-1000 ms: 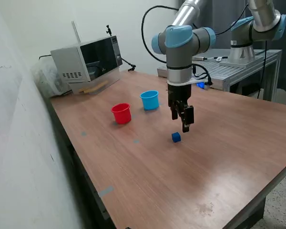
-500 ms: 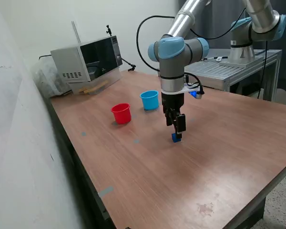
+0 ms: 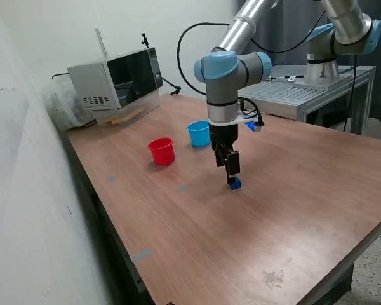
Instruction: Place red objects in the red bin, and blue objects in the blue bin.
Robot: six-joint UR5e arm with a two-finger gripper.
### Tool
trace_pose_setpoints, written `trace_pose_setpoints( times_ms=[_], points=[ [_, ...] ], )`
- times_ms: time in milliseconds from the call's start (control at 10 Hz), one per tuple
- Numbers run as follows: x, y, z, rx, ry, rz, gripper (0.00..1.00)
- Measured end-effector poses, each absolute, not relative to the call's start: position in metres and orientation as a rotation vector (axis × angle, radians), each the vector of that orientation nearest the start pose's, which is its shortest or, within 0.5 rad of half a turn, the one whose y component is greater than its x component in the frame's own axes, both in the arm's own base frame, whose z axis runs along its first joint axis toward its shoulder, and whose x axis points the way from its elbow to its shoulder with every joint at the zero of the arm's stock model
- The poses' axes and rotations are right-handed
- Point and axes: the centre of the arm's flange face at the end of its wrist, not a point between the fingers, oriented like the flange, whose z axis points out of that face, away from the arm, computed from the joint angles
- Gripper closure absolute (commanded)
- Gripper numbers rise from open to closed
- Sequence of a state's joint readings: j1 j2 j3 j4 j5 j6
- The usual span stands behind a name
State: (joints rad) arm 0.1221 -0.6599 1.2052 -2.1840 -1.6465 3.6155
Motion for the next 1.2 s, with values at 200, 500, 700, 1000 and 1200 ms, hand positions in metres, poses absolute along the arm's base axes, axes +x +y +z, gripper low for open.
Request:
trace_pose_setpoints(
  times_ms=[200, 500, 700, 1000, 1200],
  points=[
    [-0.755, -0.220, 0.126, -1.815, 2.585, 0.152, 0.00],
    [-0.752, -0.224, 0.125, -1.826, 2.575, 0.150, 0.00],
    [-0.751, -0.227, 0.124, -1.832, 2.570, 0.148, 0.00],
    [-0.748, -0.230, 0.122, -1.842, 2.558, 0.143, 0.00],
    [-0.746, -0.230, 0.120, -1.842, 2.551, 0.138, 1.00]
  ],
)
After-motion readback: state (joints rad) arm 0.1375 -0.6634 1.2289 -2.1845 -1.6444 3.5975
